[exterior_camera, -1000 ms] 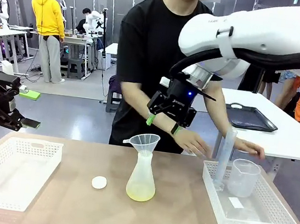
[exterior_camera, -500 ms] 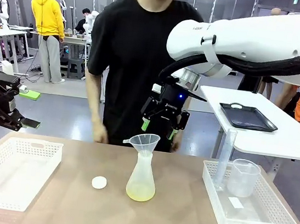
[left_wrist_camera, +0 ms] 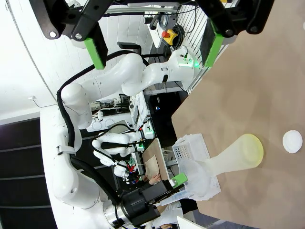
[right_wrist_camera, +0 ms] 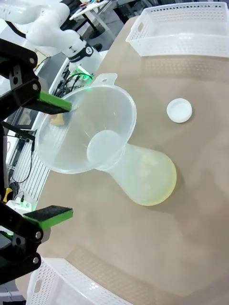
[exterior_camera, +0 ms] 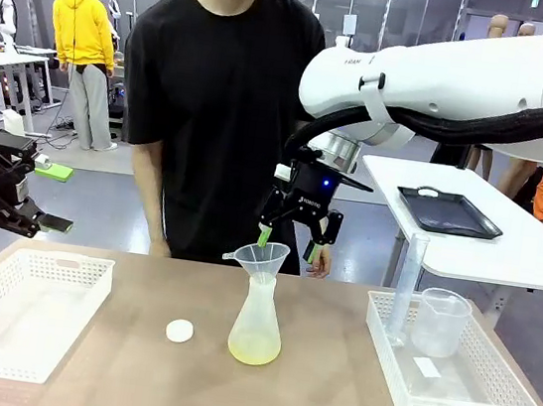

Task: Prepare the solutions needed for the experiment.
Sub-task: Once the solution is in the Big flask , pick up the Plastic Funnel and place it back into the right Organizing basket, then when the human places the Big flask in the center of the table, pick up the Big flask and place it in the left Organizing basket.

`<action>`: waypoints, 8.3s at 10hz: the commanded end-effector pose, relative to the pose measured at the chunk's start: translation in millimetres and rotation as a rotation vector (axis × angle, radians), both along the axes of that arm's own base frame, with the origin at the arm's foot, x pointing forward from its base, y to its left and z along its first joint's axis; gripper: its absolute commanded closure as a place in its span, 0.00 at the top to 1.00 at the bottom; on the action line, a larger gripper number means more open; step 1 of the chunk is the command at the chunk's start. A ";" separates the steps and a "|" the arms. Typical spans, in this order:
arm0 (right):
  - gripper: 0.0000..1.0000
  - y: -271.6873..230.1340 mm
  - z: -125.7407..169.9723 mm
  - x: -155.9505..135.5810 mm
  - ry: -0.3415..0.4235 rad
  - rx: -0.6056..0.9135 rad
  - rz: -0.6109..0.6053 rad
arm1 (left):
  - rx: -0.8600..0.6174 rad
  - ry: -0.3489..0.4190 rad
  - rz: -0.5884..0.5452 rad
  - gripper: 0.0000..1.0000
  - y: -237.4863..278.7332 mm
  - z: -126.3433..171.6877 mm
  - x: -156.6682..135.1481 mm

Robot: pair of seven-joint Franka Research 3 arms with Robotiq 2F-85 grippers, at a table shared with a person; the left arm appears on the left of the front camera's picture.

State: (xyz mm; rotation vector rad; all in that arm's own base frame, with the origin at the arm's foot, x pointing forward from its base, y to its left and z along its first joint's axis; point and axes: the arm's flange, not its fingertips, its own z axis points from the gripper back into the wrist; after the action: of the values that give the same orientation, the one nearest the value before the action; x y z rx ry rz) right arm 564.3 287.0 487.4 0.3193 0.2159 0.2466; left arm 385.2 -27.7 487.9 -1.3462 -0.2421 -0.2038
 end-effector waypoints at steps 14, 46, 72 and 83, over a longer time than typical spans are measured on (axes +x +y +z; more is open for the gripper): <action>0.00 7.2 -1.9 -2.4 0.023 -0.080 -0.033 | -0.018 -0.006 -0.004 1.00 -0.2 2.6 0.2; 0.00 -229.8 89.9 -80.5 -0.082 0.192 -0.196 | -0.018 -0.006 -0.004 1.00 -0.2 2.6 0.2; 0.44 -339.4 -77.5 -55.2 0.212 -0.069 -0.558 | -0.018 -0.006 -0.004 1.00 -0.2 2.6 0.2; 0.44 -339.4 -77.5 -55.2 0.212 -0.069 -0.558 | -0.018 -0.006 -0.004 1.00 -0.2 2.6 0.2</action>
State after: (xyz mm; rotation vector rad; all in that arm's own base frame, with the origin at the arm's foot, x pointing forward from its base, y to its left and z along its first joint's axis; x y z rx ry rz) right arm 510.5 -52.2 408.4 0.3231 0.3395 -0.3540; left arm 385.2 -27.5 487.8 -1.3460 -0.2423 -0.2031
